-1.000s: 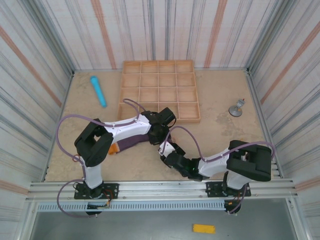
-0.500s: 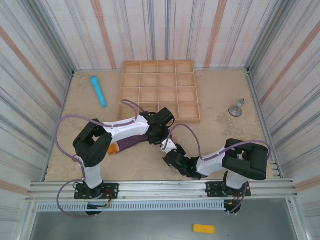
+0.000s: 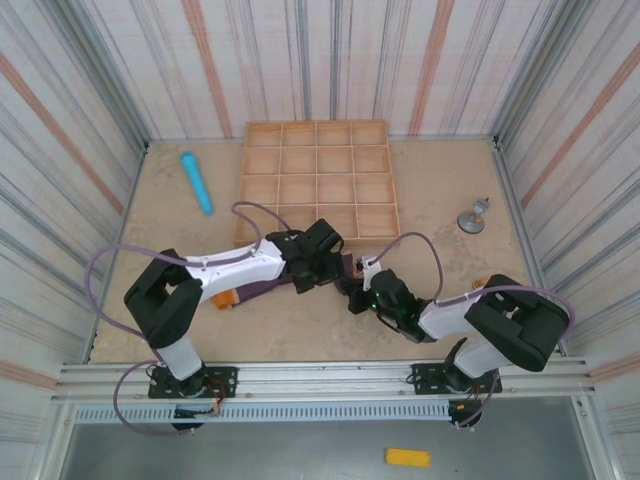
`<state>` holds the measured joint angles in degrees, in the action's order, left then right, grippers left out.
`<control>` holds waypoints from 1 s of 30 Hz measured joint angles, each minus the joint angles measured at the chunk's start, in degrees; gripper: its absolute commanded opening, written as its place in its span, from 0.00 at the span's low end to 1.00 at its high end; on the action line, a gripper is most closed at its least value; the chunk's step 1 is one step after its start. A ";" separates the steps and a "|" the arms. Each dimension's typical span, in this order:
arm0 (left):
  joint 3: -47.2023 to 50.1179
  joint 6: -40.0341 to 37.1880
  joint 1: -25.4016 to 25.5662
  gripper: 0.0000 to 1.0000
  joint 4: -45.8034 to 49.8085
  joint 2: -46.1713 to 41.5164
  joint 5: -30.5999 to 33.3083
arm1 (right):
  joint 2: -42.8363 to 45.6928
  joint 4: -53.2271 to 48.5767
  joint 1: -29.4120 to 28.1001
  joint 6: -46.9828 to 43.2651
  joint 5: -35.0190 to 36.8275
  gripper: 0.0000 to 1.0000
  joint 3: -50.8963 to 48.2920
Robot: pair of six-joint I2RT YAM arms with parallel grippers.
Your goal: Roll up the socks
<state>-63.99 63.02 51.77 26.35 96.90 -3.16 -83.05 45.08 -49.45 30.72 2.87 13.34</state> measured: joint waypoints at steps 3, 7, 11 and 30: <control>5.22 -0.48 -0.02 0.73 -5.40 -2.38 0.07 | -0.07 2.29 2.16 4.59 -3.67 0.00 -1.49; 10.05 -1.62 -0.02 0.69 -10.34 -3.48 0.26 | 0.94 2.67 3.45 9.25 -5.75 0.00 -2.62; 10.38 -2.91 -0.02 0.68 -12.96 -3.48 0.79 | 4.26 0.24 5.03 12.81 -7.50 0.00 -4.20; 5.22 -7.72 0.39 0.65 -21.73 3.21 -0.26 | 13.42 -12.11 24.11 18.58 -28.50 0.00 -6.78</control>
<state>-58.76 55.31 52.16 4.62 100.12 -3.42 -69.63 32.97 -25.34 49.30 -25.63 6.57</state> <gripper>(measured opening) 0.653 0.078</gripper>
